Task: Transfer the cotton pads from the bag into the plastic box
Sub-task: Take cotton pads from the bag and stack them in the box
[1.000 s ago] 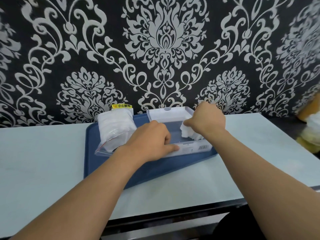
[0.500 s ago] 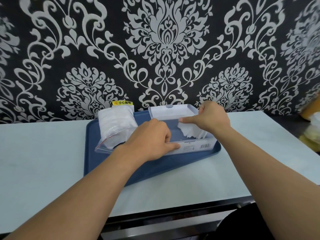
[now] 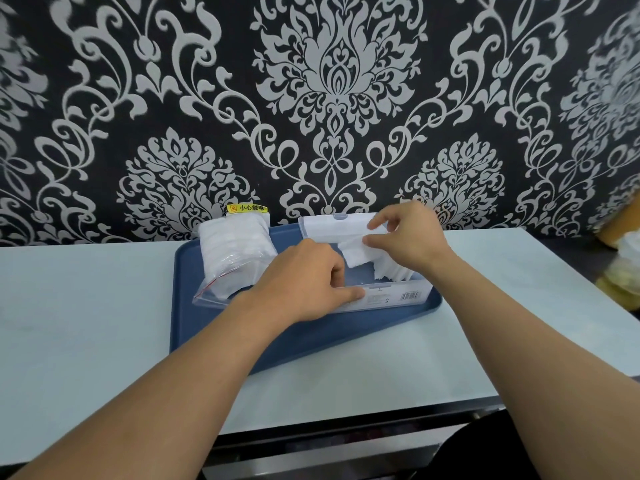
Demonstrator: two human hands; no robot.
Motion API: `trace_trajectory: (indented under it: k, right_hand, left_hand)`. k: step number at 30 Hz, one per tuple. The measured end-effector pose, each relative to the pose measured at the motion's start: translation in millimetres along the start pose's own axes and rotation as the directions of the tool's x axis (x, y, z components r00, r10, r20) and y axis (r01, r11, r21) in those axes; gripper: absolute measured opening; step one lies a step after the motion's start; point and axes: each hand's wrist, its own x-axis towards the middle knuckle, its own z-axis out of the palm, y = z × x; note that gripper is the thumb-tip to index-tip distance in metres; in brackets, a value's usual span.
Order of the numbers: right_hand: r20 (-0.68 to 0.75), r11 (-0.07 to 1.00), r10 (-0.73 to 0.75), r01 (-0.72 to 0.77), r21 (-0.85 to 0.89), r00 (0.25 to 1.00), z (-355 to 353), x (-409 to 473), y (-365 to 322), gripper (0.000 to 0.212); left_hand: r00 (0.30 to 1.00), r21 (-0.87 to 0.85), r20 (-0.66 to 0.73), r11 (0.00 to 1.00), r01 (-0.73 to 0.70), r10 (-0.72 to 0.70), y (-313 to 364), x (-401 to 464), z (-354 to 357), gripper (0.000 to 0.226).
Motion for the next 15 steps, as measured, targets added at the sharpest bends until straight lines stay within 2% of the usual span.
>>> trace_trajectory:
  k: [3,5,7,9,12,15]
  right_hand:
    - [0.052,0.997,-0.068,0.065,0.043,0.996,-2,-1,-5,0.006]
    - [0.099,0.977,-0.045,0.023,0.214,0.994,-9,-1,-11,0.008]
    - [0.204,0.933,-0.016,-0.059,0.354,0.979,-16,0,-16,0.009]
    - [0.305,0.895,0.007,-0.143,0.424,0.952,-19,1,-18,0.009]
    - [0.326,0.816,0.078,-0.248,0.522,0.942,-20,4,-15,0.015]
    - [0.321,0.812,0.128,-0.286,0.510,0.938,-26,6,-9,0.029]
  left_hand:
    - [0.995,-0.113,-0.101,0.994,-0.003,-0.009,-2,3,2,0.036]
    - [0.975,-0.207,-0.217,0.978,-0.007,-0.039,0,7,4,0.044]
    - [0.957,-0.331,-0.266,0.943,0.020,-0.114,4,14,4,0.049]
    - [0.948,-0.445,-0.259,0.894,0.056,-0.188,6,24,4,0.039]
    - [0.935,-0.596,-0.221,0.797,0.097,-0.278,4,38,6,0.011]
    - [0.925,-0.643,-0.153,0.746,0.174,-0.348,4,46,11,0.012]
